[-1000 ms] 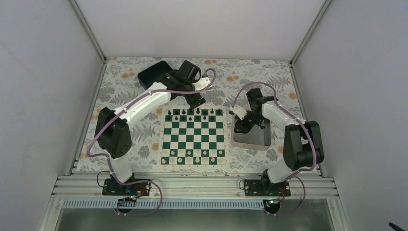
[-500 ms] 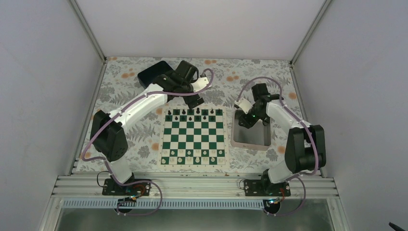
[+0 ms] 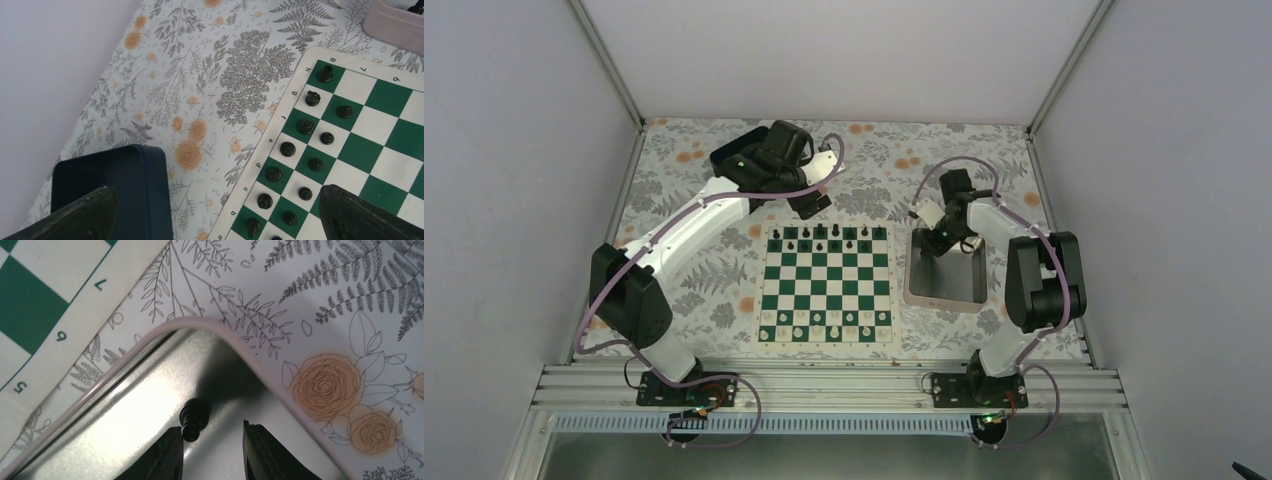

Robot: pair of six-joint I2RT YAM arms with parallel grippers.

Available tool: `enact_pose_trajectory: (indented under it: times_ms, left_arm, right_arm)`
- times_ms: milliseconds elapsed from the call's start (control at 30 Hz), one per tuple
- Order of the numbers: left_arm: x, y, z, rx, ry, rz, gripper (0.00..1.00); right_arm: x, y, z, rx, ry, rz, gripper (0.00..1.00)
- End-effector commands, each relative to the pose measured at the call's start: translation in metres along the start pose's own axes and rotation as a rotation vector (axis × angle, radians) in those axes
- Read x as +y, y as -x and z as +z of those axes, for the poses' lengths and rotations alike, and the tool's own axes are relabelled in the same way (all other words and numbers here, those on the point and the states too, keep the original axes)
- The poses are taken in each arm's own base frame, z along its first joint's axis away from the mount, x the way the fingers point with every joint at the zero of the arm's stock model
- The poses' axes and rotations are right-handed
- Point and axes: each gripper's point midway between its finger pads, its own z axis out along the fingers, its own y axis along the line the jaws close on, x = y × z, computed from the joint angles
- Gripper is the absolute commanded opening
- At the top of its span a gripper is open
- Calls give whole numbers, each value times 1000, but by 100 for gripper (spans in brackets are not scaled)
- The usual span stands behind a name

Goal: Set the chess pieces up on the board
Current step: Pick up the chess piece from the storage box.

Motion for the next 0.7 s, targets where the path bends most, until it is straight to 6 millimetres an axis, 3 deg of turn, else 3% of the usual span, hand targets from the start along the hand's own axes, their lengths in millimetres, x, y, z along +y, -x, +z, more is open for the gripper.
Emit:
enact_pose_trajectory:
  times_ms: [0, 400, 667]
  left_arm:
    - [3, -1, -6, -24, 9, -3, 100]
    - [10, -18, -3, -19, 2, -30, 100]
    - [12, -22, -2, -21, -3, -37, 100]
  right_arm:
    - [-10, 14, 0, -24, -21, 23, 33]
    - [-7, 13, 13, 1, 3, 23, 29]
    - [1, 18, 14, -7, 28, 8, 12]
